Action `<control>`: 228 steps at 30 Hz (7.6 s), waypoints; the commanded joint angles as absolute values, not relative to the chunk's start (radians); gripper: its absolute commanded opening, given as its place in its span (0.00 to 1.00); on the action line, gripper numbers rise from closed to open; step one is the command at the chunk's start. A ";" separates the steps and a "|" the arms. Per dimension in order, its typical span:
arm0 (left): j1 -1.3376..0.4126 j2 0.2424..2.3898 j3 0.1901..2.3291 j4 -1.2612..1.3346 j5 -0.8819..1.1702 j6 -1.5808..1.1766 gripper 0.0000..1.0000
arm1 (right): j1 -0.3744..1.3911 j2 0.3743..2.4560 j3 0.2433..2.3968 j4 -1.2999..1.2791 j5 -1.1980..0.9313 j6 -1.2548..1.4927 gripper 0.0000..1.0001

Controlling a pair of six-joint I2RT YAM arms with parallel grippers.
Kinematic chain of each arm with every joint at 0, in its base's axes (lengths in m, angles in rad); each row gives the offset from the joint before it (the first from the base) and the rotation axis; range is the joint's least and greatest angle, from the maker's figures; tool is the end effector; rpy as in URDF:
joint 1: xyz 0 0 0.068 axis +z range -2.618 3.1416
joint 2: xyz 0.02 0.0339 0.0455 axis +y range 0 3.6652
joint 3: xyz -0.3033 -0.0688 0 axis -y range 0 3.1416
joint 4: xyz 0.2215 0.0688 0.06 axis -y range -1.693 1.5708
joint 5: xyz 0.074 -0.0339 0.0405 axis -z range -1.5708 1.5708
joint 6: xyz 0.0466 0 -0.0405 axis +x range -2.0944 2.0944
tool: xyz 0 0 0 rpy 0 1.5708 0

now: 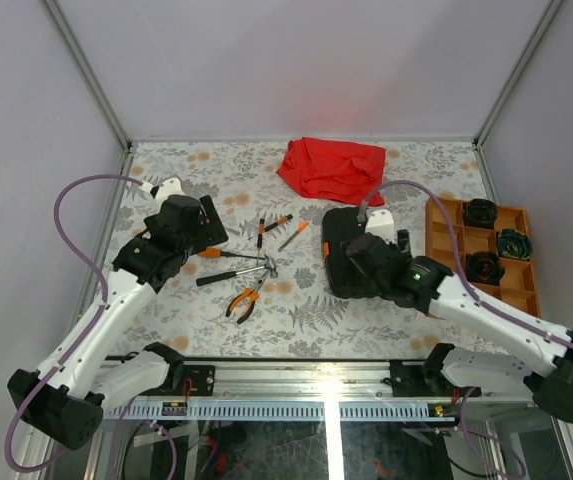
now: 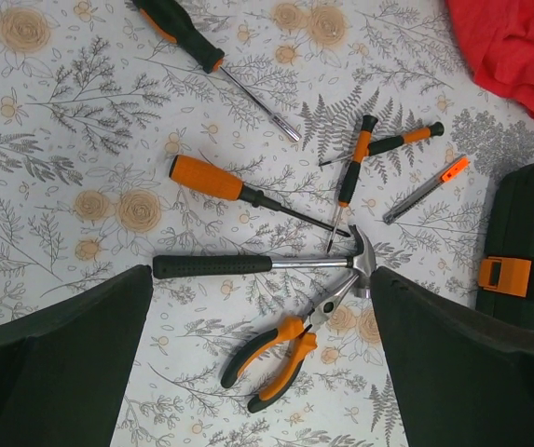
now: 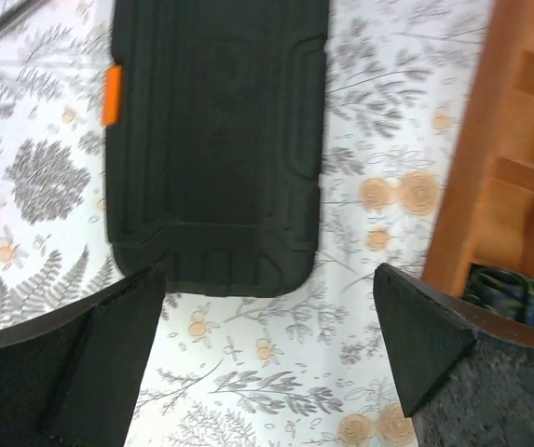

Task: Sort the tools into containers
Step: Open the storage box at the center of the board.

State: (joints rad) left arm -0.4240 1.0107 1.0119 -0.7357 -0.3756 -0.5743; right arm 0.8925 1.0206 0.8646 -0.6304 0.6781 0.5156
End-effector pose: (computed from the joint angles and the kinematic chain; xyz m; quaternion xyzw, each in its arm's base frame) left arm 0.1596 -0.0533 0.3521 -0.1430 0.8895 -0.0412 0.4319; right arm 0.1278 0.1120 0.3188 -0.0384 0.8799 -0.0009 0.4737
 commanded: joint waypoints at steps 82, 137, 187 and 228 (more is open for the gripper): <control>-0.518 1.101 0.644 0.024 0.199 -0.733 1.00 | 0.230 1.349 0.543 0.165 -0.546 0.519 0.80; -0.616 1.621 0.742 0.447 0.278 -0.985 0.92 | 0.005 1.570 0.359 0.450 -0.658 0.723 0.39; -0.761 1.715 0.922 0.135 0.038 -0.857 0.63 | 0.001 1.571 0.369 0.433 -0.632 0.708 0.35; -0.777 1.691 0.900 0.094 -0.002 -0.843 0.54 | 0.001 1.480 0.369 0.531 -0.688 0.715 0.67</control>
State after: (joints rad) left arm -0.7940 1.7058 0.9607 0.1196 -0.0235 -0.8852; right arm 0.0082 1.4826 0.3988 0.5297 -0.7425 0.7383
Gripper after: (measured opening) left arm 0.704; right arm 0.640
